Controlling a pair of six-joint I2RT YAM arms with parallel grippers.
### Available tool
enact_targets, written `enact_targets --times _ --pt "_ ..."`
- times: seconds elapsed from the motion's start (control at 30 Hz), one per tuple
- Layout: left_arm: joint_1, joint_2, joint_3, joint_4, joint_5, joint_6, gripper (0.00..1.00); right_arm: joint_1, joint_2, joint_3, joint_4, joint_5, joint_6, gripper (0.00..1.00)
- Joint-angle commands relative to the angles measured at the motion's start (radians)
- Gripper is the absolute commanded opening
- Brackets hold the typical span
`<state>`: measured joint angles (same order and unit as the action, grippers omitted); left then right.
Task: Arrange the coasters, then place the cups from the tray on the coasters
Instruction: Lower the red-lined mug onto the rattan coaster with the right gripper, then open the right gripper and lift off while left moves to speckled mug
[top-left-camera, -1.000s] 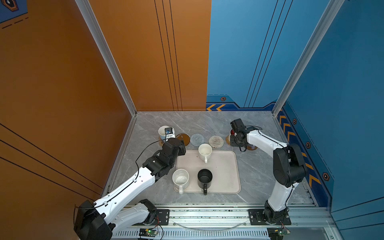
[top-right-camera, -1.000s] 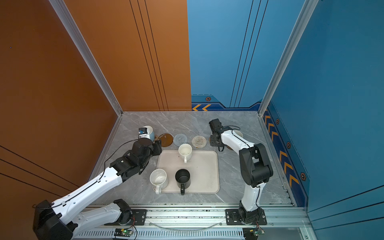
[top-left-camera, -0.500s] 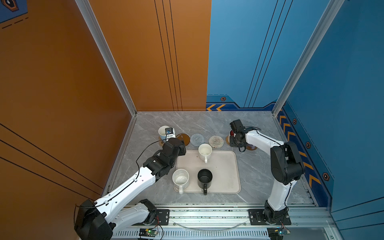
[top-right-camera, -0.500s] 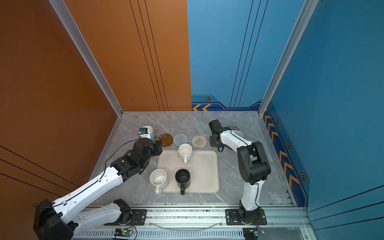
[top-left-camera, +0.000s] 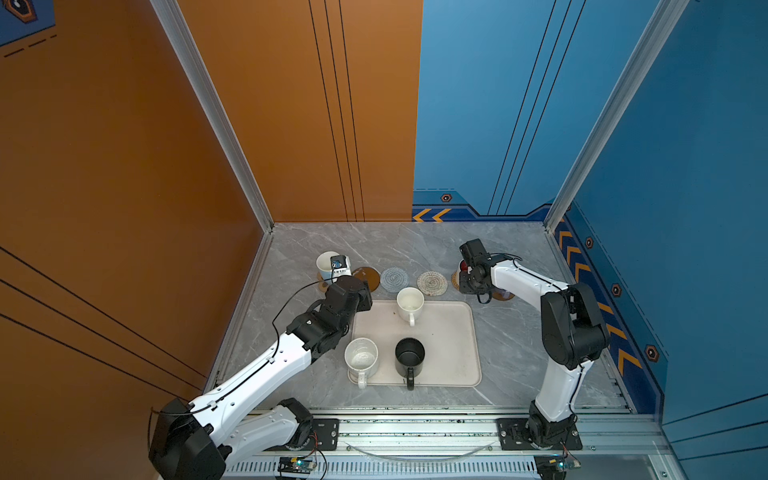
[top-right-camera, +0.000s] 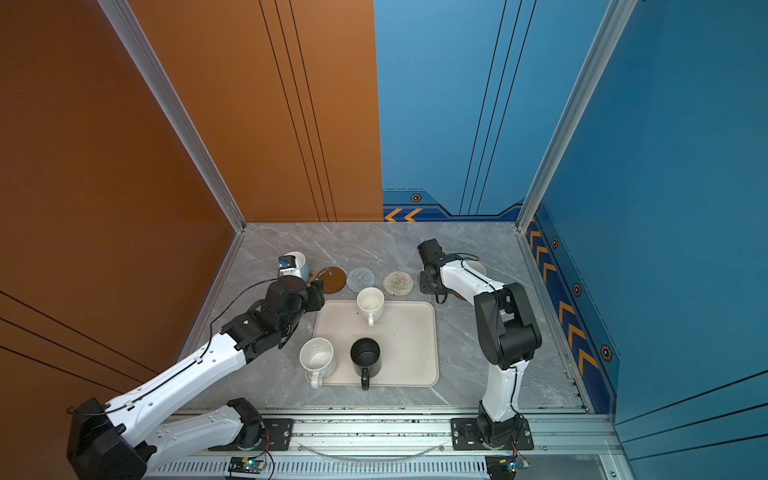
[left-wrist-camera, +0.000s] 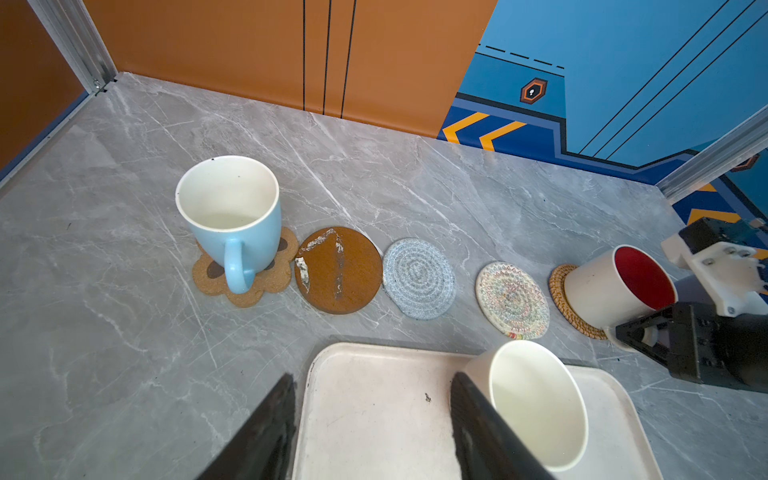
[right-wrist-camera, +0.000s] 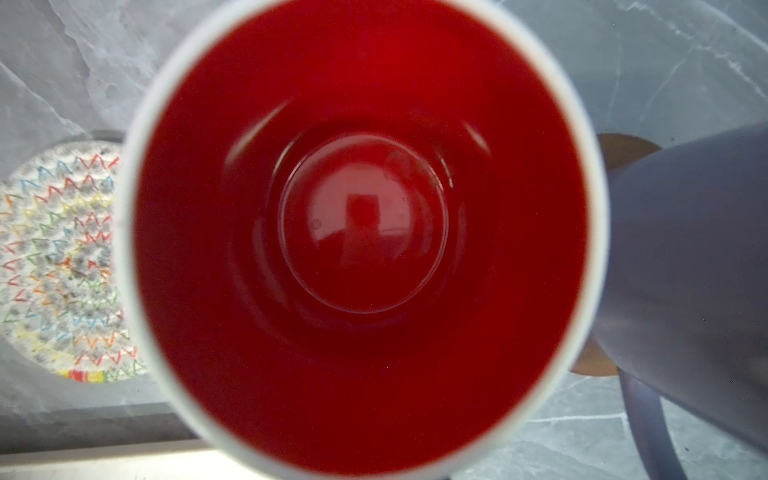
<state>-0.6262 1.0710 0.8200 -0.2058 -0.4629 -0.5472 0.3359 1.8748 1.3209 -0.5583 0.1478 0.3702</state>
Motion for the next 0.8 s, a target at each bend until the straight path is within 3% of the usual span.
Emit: enact_targets --times 0.0,0.3,0.4,0.57,0.77 --pt "0.009 0.000 0.010 -0.013 0.010 -0.008 0.60 -0.005 -0.017 -0.001 0.038 -0.015 0.010 0.18" --pt "0.008 -0.006 0.006 -0.014 0.009 -0.008 0.60 -0.004 -0.034 -0.016 0.038 -0.017 0.013 0.24" --pt "0.009 -0.009 0.009 -0.015 0.010 -0.008 0.60 -0.004 -0.046 -0.026 0.038 -0.016 0.018 0.31" --pt "0.002 -0.022 0.018 -0.015 0.028 -0.001 0.60 0.002 -0.098 -0.059 0.030 -0.009 0.027 0.53" --pt "-0.021 -0.032 0.033 -0.022 0.053 0.023 0.61 0.032 -0.208 -0.113 0.016 0.025 0.058 0.58"
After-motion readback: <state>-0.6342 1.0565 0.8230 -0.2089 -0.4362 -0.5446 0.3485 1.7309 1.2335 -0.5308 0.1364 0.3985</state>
